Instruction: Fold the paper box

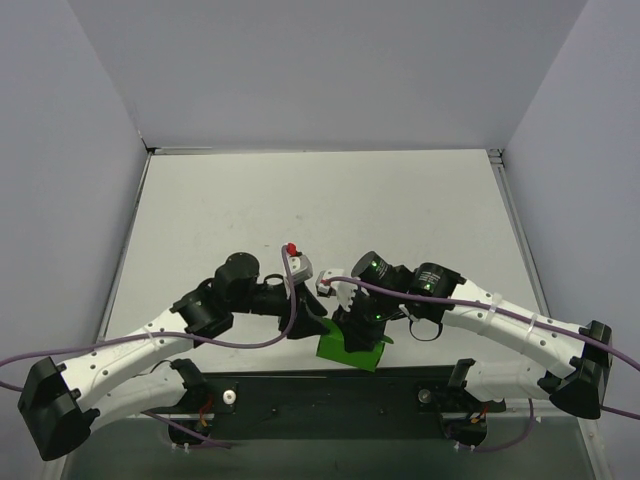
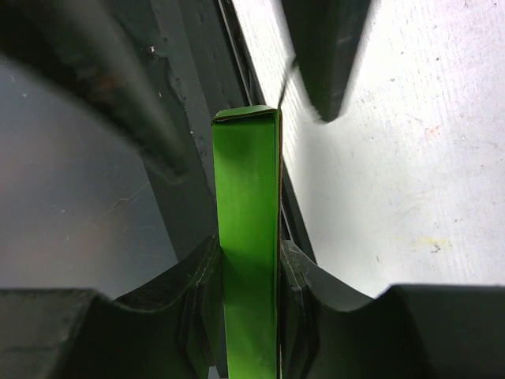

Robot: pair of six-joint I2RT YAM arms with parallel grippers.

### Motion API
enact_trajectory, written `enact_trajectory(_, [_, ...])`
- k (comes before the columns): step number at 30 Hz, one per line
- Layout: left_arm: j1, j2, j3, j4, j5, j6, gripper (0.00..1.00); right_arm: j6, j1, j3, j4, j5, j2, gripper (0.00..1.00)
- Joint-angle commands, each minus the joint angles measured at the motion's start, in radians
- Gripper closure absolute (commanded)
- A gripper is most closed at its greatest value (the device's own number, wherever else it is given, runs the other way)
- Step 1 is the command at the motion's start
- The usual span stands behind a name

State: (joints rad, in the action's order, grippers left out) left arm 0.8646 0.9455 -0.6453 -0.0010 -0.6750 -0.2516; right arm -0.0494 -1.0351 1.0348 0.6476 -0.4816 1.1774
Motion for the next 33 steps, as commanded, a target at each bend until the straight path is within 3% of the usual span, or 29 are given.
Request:
enact_trajectory(1, [0.024,-0.002,0.002,0.079,0.023,-0.011,0.53,-0.001,-0.006,0.036,0.027,0.034,0.011,0.82])
enact_trajectory(9, [0.051,0.009,0.001,0.053,0.083,-0.009,0.66,0.016,-0.013,0.036,0.03,0.153,0.014,0.82])
enact_trajectory(28, [0.119,0.029,-0.014,-0.067,0.241,0.055,0.69,0.02,-0.02,0.034,0.029,0.232,0.001,0.82])
enact_trajectory(33, [0.123,0.032,-0.02,-0.071,0.255,0.051,0.82,0.022,-0.023,0.037,0.027,0.254,-0.001,0.82])
